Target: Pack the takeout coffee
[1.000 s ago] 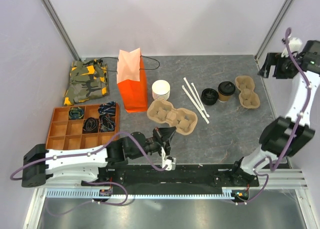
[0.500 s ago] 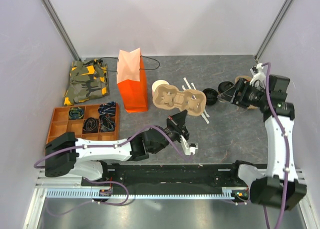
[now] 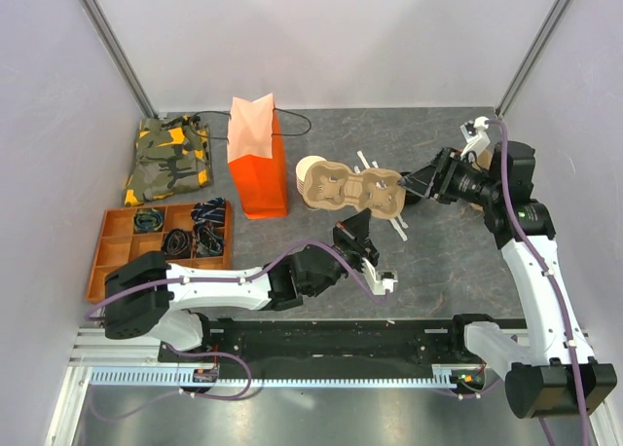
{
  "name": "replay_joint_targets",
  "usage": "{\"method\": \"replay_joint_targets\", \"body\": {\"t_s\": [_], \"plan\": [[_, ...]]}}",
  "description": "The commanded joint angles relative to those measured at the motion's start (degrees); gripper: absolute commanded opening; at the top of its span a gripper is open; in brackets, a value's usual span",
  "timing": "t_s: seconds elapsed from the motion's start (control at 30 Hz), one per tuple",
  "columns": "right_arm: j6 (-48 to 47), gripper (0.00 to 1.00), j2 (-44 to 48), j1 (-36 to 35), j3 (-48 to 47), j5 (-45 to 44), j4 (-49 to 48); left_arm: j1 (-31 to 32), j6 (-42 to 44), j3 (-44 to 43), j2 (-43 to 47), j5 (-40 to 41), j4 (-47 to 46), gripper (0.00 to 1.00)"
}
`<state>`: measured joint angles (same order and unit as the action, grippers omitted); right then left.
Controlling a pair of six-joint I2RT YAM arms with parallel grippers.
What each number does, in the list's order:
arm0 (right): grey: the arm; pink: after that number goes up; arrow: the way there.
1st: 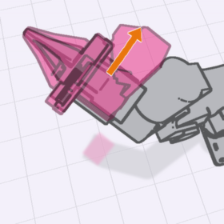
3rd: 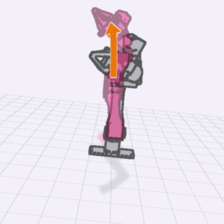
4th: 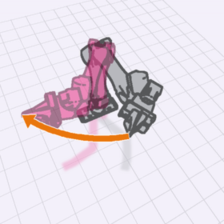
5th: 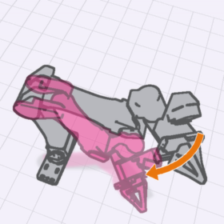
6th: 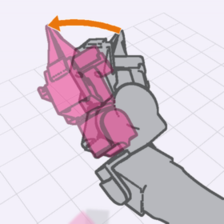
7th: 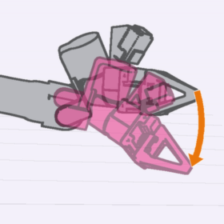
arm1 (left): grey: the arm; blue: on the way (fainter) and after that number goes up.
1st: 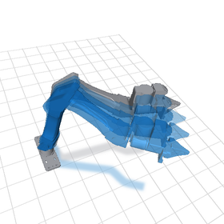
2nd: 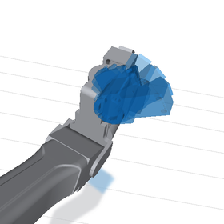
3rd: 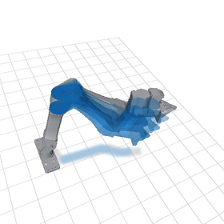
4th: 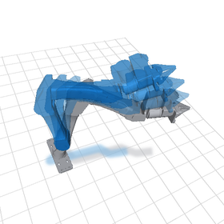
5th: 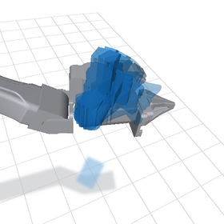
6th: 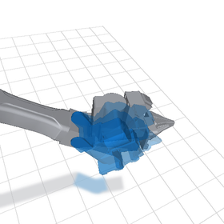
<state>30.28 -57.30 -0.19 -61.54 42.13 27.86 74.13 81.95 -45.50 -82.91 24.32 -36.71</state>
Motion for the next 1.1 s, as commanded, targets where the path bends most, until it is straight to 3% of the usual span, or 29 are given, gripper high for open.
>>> {"method": "replay_joint_targets", "body": {"t_s": [0.0, 0.1, 0.3, 0.87, 1.0, 1.07], "plan": [[-0.48, 0.58, -0.44, -2.62, 0.19, -3.28, -1.05, 0.23, 0.4, -2.41, -0.23, 1.52, -3.99, 0.02], [-0.75, 0.51, -1.06, -3.77, 0.19, -3.28, -0.44, 0.14, 0.31, -2.23, -0.41, 1.52, -3.98, 0.02], [-0.23, 0.5, 0.16, -4.91, 1.33, -3.81, 1.41, 0.05, 0.31, -2.41, -0.93, 2.05, -3.81, 0.02], [2.85, 0.36, 0.34, -6.93, 3.44, -5.57, -0.87, 0.05, -1.09, -3.64, -1.37, 3.02, -2.93, 0.02], [2.85, 0.24, 0.26, -7.28, 3.36, -5.92, -1.22, 0.14, -1.01, -3.37, -1.02, 2.76, -2.75, 0.02], [3.11, 0.1, 0.08, -7.46, 3.18, -6.09, -1.4, 0.05, -1.09, -3.2, -0.93, 2.93, -2.58, 0.02]]}}
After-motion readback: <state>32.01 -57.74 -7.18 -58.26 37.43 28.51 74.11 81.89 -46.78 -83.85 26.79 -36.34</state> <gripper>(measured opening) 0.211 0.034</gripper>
